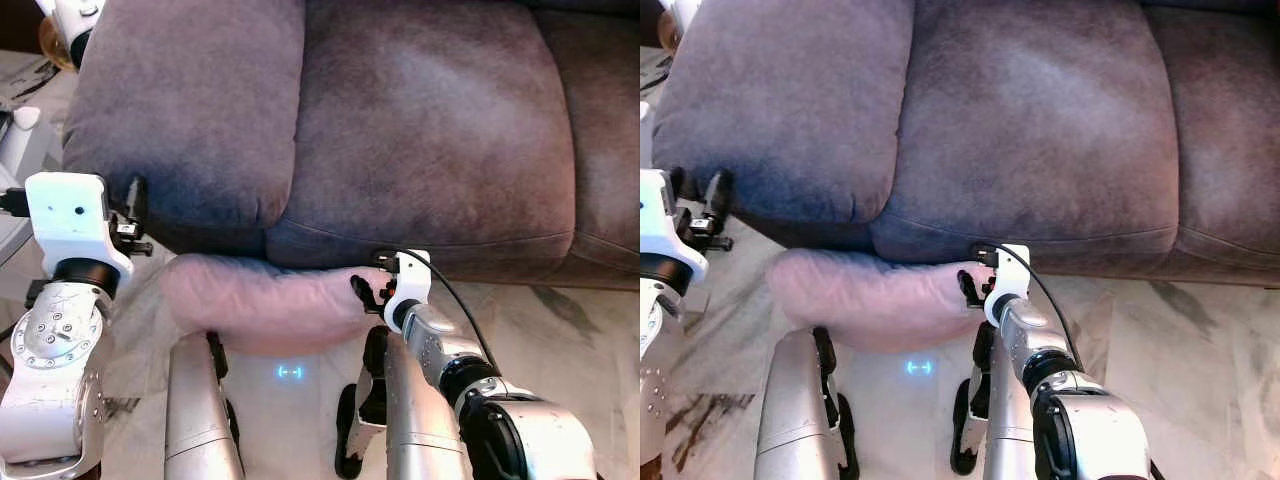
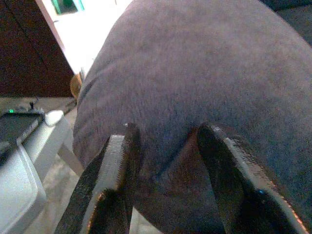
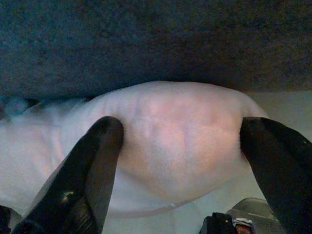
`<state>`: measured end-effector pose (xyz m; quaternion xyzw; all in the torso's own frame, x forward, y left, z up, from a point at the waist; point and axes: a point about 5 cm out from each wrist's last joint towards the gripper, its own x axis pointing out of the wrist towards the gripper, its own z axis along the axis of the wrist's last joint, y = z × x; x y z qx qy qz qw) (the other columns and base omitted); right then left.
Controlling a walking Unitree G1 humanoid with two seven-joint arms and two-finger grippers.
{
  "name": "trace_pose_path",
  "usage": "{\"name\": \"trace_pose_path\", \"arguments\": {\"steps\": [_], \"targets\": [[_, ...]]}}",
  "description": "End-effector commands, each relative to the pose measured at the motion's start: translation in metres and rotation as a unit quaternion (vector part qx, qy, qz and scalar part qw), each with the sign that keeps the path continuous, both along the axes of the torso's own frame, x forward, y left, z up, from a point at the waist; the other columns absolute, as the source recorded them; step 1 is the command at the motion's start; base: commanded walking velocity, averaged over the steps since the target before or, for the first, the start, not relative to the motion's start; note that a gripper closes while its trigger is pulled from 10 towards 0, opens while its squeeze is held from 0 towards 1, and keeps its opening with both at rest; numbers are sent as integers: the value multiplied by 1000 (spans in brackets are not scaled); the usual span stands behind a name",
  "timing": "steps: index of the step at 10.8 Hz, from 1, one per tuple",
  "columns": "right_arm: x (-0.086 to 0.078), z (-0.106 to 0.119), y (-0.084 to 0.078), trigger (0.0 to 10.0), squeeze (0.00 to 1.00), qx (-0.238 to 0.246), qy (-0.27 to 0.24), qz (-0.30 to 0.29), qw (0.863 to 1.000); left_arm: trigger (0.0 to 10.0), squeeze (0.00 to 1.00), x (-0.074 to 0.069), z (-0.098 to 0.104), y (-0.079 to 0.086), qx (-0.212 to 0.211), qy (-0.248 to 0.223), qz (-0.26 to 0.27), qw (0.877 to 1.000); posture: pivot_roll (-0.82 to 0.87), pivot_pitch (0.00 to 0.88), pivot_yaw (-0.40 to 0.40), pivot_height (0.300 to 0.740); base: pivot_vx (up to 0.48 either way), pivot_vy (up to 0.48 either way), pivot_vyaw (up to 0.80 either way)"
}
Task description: Move the pillow to the sofa from floor
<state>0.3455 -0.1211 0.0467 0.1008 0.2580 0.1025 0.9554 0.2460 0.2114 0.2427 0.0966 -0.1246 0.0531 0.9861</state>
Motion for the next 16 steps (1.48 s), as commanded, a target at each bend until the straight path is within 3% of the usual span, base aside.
{"name": "trace_pose_path", "arguments": {"steps": [1,2,3,16], "targets": [[-14,-19,-3,10000,0,-15,39,0,999,10000,0,-6,2,0,-4,-2,4,1000,268,456,-122,540,0,0,0],[-15,-20,-3,10000,0,-18,40,-2,999,10000,0,-6,3,-2,-5,-1,3,1000,268,457,-122,540,0,0,0],[-15,-21,-4,0,0,-23,35,0,999,10000,0,-8,4,-4,-7,4,0,1000,268,463,-122,540,0,0,0],[-16,-21,-4,0,0,-18,26,0,1000,10000,0,-9,1,-11,-21,21,-17,999,263,448,-122,540,0,0,0]]}}
